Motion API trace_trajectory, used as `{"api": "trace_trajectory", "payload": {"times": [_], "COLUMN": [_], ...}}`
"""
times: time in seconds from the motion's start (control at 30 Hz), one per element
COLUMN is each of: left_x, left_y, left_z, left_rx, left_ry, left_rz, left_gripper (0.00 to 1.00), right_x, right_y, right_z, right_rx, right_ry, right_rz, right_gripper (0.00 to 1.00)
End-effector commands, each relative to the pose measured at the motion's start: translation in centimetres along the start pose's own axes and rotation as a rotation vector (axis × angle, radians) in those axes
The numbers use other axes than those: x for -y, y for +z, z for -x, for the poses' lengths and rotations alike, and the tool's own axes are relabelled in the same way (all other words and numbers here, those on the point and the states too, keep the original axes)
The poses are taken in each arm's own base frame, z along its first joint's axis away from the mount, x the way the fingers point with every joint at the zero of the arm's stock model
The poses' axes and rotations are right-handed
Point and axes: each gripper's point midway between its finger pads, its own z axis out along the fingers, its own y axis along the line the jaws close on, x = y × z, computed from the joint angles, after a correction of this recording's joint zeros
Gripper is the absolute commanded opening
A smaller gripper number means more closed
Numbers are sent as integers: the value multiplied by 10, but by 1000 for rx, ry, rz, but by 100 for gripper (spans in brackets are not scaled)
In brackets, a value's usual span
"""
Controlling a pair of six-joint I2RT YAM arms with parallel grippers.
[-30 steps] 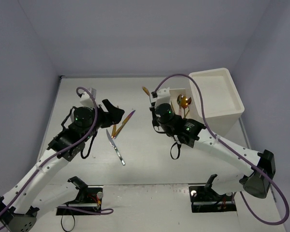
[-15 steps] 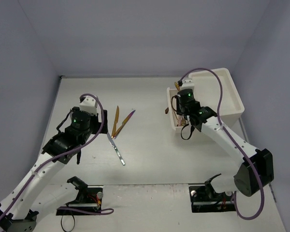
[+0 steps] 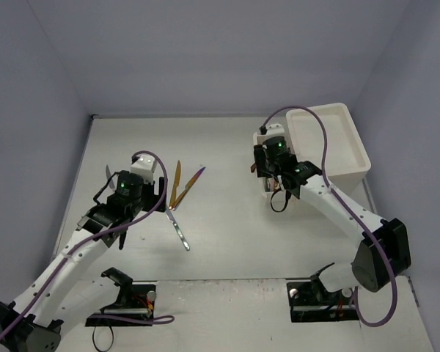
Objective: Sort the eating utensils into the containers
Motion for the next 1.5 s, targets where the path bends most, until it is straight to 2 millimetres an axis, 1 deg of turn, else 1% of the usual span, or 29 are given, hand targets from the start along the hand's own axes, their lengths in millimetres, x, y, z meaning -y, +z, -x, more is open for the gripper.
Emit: {"api": "trace_trajectory", "payload": {"times": [0.0, 0.07, 0.1, 0.23, 0.37, 0.5, 0.67, 0.9, 1.17, 1.23, 1.37, 1.43, 1.47], "left_x": [0, -2, -2, -3, -7, -7, -8, -9, -8, -7, -5, 2, 7], "left_y": [-5, -5, -5, -3, -1, -1, -1, -1, 0, 0, 2, 4, 6], "left_z": [26, 25, 24, 19, 14, 13, 12, 11, 10, 10, 10, 12, 14], "left_rx": [97, 95, 91, 72, 51, 44, 40, 35, 30, 28, 25, 29, 34], "left_ry": [-18, -21, -22, -20, -15, -17, -17, -17, -17, -16, -14, -9, -6], "left_rz": [-16, -12, -10, -5, 18, 21, 26, 30, 29, 24, 12, -24, -49], "left_gripper": [77, 77, 77, 77, 77, 77, 77, 77, 77, 77, 77, 76, 75], "right_x": [-41, -60, -67, -86, -85, -77, -58, -27, -8, -11, -14, -19, -18], "right_y": [-28, -22, -19, 3, 24, 30, 17, 13, 11, 7, -5, -18, -27], "right_z": [54, 48, 46, 31, 14, 6, 13, 9, 6, 10, 27, 43, 54], "right_rx": [157, 133, 123, 62, 12, -3, 28, 9, -7, 0, 42, 82, 113], "right_ry": [-17, -42, -47, -38, -30, -31, -22, -13, 31, 28, 35, 40, 48], "right_rz": [103, 132, 140, 142, 89, 45, -22, -120, -145, -119, -77, -29, -12], "right_gripper": [45, 46, 46, 46, 46, 46, 47, 47, 47, 47, 47, 47, 47]}}
